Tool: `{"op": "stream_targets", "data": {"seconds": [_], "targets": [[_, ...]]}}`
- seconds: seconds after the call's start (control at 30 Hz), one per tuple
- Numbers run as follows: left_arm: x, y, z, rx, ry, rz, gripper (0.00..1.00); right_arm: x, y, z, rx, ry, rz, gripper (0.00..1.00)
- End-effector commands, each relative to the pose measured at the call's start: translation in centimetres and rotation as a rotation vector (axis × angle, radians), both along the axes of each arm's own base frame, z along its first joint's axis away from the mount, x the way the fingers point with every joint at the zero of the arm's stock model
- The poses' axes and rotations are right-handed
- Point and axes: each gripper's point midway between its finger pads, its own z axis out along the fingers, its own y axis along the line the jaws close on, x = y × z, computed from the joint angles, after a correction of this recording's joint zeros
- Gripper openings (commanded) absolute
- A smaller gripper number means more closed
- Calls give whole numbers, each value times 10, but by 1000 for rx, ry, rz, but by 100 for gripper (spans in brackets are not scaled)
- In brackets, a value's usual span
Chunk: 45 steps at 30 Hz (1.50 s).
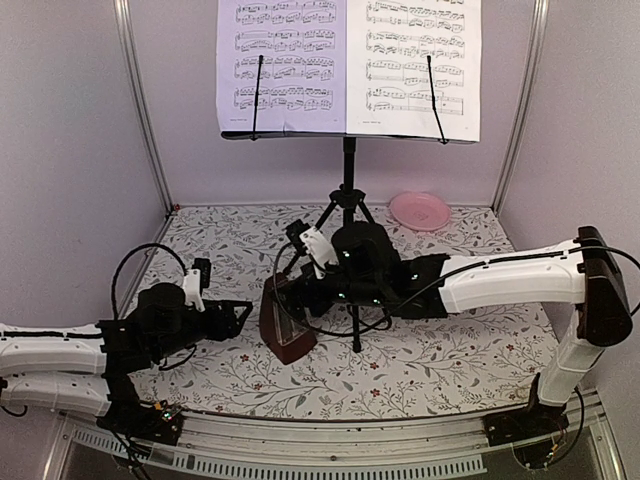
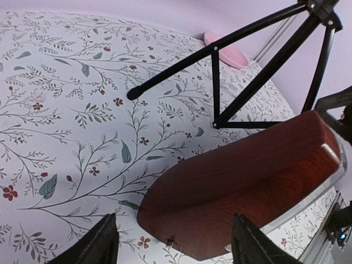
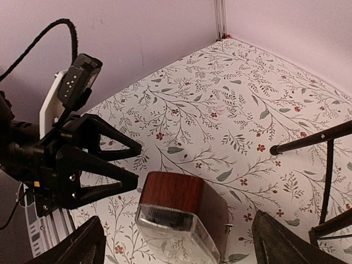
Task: Set up the instrument practice props
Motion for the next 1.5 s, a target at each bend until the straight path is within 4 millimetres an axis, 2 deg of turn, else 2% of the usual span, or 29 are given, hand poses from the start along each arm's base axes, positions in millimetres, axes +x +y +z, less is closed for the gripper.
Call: {"op": "stream_targets", "data": {"seconds": [0.0,0.13,0.27,0.47,0.73,0.87,1.17,1.33,1.47], "targets": [[-7,3,-30,52,82,-19,67,-6,-30,-4,-29,-21,52,87],[-9,2,-39,47,105,-28,58,-10,-43,-26,-138,-75,98,71],[-10,-3,-42,47,119,-49,50,-5,-44,-57,-267,-122,130,54],[-13,-11,-52,45,162,-79,40,12,-39,-82,-364,-167,100,42],[-10,-19,-63,44,189,-84,34,35,-41,-107,-443,-236,60,36],[-8,-24,-64,44,190,-91,33,37,-35,-116,-456,-261,98,34],[9,-22,-51,62,147,-79,31,13,-21,-133,-395,-231,250,31],[21,-28,-42,74,117,-103,31,3,-24,-138,-362,-185,266,30],[28,-42,-36,77,106,-147,31,-5,-31,-148,-354,-131,261,30]]}}
